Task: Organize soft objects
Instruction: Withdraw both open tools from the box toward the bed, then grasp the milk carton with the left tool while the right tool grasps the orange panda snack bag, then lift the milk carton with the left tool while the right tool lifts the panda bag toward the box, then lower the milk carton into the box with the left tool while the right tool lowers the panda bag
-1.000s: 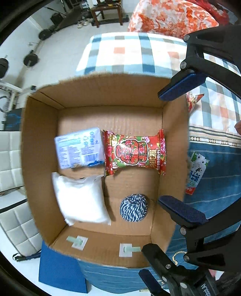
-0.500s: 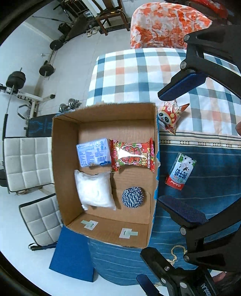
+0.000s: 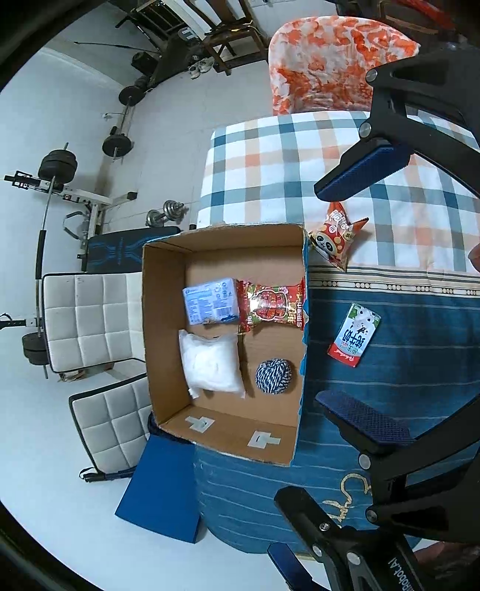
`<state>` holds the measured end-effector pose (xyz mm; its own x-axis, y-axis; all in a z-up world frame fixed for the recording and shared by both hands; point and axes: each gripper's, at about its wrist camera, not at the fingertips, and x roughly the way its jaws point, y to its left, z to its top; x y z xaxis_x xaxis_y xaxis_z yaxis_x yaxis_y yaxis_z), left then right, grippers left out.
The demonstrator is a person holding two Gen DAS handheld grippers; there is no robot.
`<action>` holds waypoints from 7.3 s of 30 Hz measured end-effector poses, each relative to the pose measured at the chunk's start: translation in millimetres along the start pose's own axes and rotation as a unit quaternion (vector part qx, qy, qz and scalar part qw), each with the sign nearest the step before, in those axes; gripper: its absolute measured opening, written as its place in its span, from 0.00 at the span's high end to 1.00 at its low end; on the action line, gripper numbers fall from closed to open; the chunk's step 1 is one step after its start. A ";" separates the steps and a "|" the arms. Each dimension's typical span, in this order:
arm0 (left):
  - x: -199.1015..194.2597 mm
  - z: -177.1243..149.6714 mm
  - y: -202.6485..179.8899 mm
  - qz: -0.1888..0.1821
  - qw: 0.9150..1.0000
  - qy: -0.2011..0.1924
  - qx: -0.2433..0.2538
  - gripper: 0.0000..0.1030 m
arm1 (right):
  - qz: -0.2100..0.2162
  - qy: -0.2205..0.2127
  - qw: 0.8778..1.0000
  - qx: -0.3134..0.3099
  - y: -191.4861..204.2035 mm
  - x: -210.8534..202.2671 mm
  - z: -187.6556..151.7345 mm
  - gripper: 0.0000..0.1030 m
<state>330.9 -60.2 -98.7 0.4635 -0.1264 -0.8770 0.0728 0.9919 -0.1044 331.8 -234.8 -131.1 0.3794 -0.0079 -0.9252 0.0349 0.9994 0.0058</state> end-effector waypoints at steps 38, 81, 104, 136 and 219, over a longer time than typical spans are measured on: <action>254.3 -100.2 -77.4 0.011 0.946 0.291 -0.144 0.12 | 0.023 0.206 0.973 0.103 -145.1 235.7 -46.7 0.28; 213.4 -205.1 -37.0 0.020 0.959 0.283 -0.023 0.55 | 0.077 0.268 0.954 0.110 -120.0 225.6 -147.6 0.46; 200.9 -178.9 -42.4 0.017 0.962 0.270 -0.023 0.57 | 0.013 0.274 0.961 0.041 -64.9 235.5 -129.5 0.43; 43.9 -108.2 -26.7 -0.009 0.995 0.098 -0.008 0.58 | 0.033 0.091 0.995 0.018 -26.8 52.2 -99.1 0.53; 267.1 49.9 44.4 -0.002 0.960 0.276 -0.041 0.53 | 0.076 0.201 0.977 0.004 46.5 289.7 75.6 0.42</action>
<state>502.1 -50.7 -314.1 -0.0764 -0.1252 -0.9892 -0.0071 0.9921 -0.1250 513.2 -193.1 -370.2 -0.0123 0.1557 -0.9877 0.0139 0.9877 0.1555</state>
